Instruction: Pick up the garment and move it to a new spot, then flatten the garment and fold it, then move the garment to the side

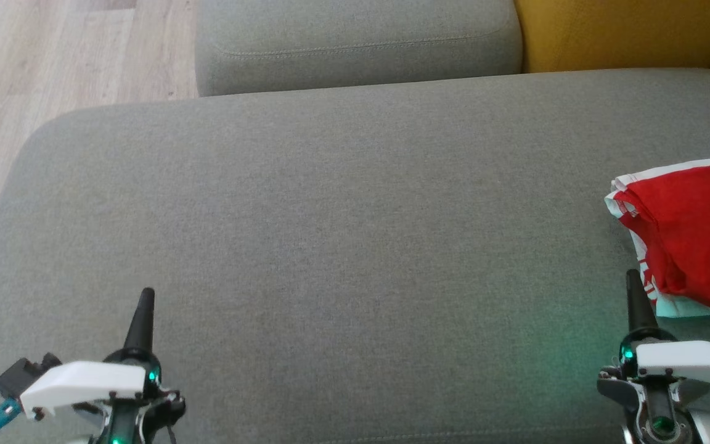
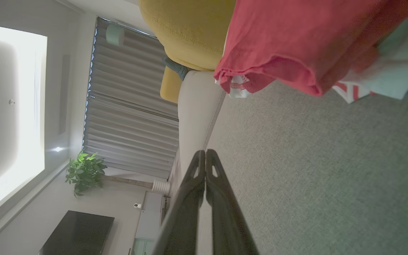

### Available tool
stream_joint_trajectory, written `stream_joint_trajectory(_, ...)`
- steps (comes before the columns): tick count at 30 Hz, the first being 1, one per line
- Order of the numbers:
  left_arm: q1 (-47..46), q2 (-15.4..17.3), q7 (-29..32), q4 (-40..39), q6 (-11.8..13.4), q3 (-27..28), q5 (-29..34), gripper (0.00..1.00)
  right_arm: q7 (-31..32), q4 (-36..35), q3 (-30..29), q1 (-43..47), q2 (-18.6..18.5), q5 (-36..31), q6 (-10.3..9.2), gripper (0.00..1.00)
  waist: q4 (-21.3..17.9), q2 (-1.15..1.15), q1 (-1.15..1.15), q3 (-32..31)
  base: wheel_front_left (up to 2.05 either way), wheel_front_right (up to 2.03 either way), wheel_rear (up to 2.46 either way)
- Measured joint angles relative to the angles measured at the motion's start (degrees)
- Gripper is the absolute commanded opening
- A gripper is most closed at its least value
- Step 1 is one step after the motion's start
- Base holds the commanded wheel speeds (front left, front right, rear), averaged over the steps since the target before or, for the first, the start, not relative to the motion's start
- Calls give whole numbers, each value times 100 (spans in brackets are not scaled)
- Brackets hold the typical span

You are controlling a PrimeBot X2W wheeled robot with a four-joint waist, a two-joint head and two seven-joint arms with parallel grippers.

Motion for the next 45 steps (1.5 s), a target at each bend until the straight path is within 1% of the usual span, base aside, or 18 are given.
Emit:
stream_joint_trajectory(5, -73, 0, 98, 19, -9, 41, -338, 0, 87, -8, -63, -1, 0, 386, 0, 0, 15, 0, 0, 3, 0, 0, 0)
stream_joint_trajectory(15, -121, -1, 237, 54, -98, 188, -849, 0, 236, -36, -165, -9, 0, 947, 0, 0, 38, 0, 0, 8, 0, 0, 0)
stream_joint_trajectory(21, -201, -2, 342, 70, -103, 230, -1182, 0, 347, -64, -221, -12, 0, 1330, 0, 0, 54, 0, 0, 10, 0, 0, 0)
stream_joint_trajectory(30, -306, -3, 513, 110, -198, 388, -1734, 0, 486, -100, -343, -122, 1, 1954, 0, 0, 79, 0, 0, 15, 0, 0, 0)
stream_joint_trajectory(45, -307, -8, 525, 113, -198, 400, -1777, 0, 530, -100, -372, -122, 1, 2004, 0, 0, 79, 0, 0, 15, 0, 0, 0)
